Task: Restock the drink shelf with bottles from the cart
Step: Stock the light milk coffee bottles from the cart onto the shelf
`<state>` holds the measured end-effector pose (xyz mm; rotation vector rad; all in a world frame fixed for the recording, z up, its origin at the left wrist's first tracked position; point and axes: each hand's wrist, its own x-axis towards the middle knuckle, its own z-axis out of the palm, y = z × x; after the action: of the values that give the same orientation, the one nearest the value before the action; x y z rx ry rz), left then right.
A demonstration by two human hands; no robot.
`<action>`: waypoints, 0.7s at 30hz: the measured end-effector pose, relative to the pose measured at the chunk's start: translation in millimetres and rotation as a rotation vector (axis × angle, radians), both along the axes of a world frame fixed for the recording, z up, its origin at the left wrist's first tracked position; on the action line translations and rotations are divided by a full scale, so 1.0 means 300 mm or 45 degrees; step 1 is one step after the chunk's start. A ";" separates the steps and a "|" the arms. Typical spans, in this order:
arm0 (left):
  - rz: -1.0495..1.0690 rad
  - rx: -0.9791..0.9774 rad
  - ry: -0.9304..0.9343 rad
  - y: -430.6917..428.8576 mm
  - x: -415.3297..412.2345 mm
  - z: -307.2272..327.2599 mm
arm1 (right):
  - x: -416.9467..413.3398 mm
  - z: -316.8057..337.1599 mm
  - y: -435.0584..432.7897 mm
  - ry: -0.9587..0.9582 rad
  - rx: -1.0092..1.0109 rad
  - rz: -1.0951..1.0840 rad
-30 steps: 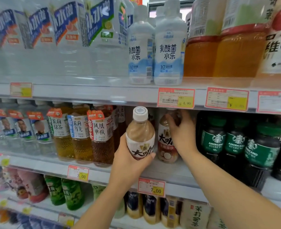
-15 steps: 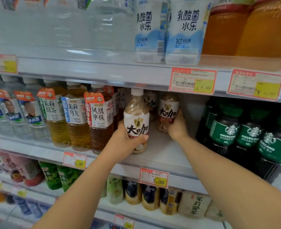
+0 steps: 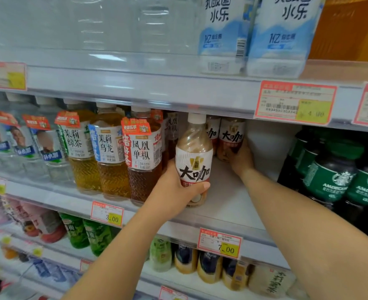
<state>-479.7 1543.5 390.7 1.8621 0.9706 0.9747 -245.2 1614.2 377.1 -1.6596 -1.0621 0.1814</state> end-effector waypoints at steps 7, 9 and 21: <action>0.051 0.063 0.056 -0.028 0.008 0.018 | -0.131 0.089 -0.283 -0.390 -0.615 0.349; 0.054 0.081 0.078 -0.037 0.015 0.022 | -0.165 0.111 -0.438 -0.614 -0.885 0.510; 0.209 0.083 0.177 0.093 0.178 0.036 | -0.164 0.070 -0.717 -0.986 -0.844 0.639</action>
<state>-426.2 1571.4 401.4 1.9490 1.2034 0.9932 -294.4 1399.2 398.2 -2.0723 -2.1849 0.2389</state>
